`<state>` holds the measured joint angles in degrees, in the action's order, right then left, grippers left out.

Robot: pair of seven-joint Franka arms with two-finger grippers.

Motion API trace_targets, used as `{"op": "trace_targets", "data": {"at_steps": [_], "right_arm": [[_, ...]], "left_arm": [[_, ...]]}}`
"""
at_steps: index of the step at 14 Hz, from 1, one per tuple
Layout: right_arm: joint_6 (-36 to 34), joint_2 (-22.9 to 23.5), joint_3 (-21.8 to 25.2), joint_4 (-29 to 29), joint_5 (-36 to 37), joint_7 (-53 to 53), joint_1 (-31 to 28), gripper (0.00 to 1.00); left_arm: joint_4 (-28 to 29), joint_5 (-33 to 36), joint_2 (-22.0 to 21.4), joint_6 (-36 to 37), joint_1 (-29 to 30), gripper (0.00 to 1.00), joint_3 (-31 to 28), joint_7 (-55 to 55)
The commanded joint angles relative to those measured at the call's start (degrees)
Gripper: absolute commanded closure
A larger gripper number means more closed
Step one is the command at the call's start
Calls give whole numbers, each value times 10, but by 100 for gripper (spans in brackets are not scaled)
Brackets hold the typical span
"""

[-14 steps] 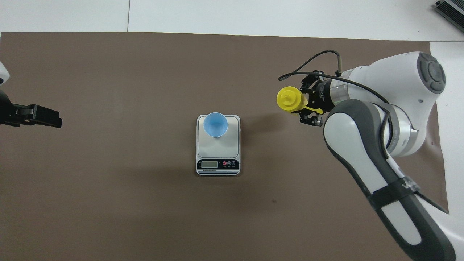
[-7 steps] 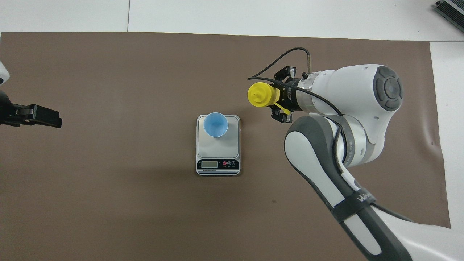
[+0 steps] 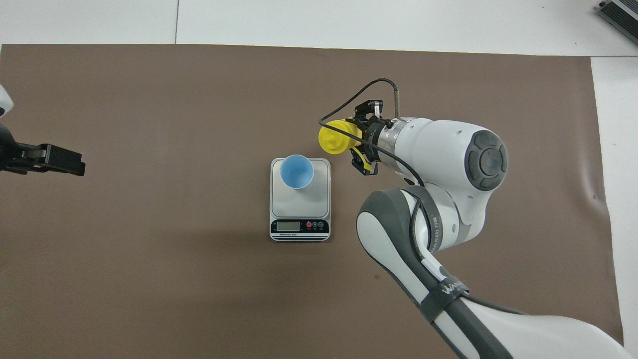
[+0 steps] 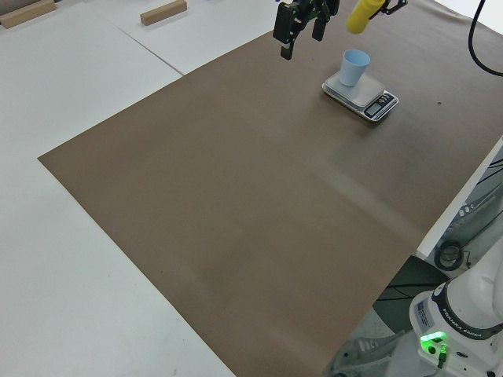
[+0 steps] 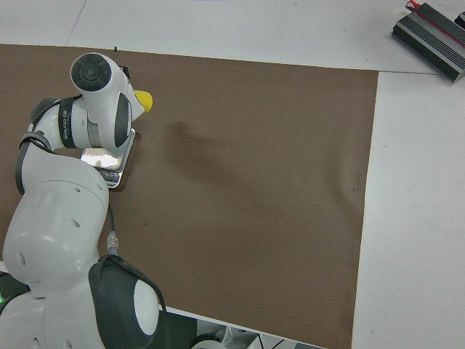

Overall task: Pour seasoning into cup on scale with both arms
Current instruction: 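Carry the yellow bottle with the right gripper toward the blue cup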

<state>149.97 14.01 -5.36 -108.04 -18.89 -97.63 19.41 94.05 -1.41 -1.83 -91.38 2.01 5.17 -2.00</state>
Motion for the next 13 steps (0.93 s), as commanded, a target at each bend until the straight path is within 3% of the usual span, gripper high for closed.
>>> {"op": "trace_targets", "data": {"at_steps": [1,6,9,13], "right_arm": [[42,-14,1,-21,39,-13,12,100],[68,-4,1,-26,120,-14,21,100],[88,10,2,-25,234,-16,27,100],[85,10,4,-24,299,-16,24,100]], "left_arm": [[15,5,-15,1,8,0,5,-6],[15,5,-15,0,8,0,5,-6],[15,5,-15,1,8,0,5,-6],[15,5,-15,1,8,0,5,-6]]}}
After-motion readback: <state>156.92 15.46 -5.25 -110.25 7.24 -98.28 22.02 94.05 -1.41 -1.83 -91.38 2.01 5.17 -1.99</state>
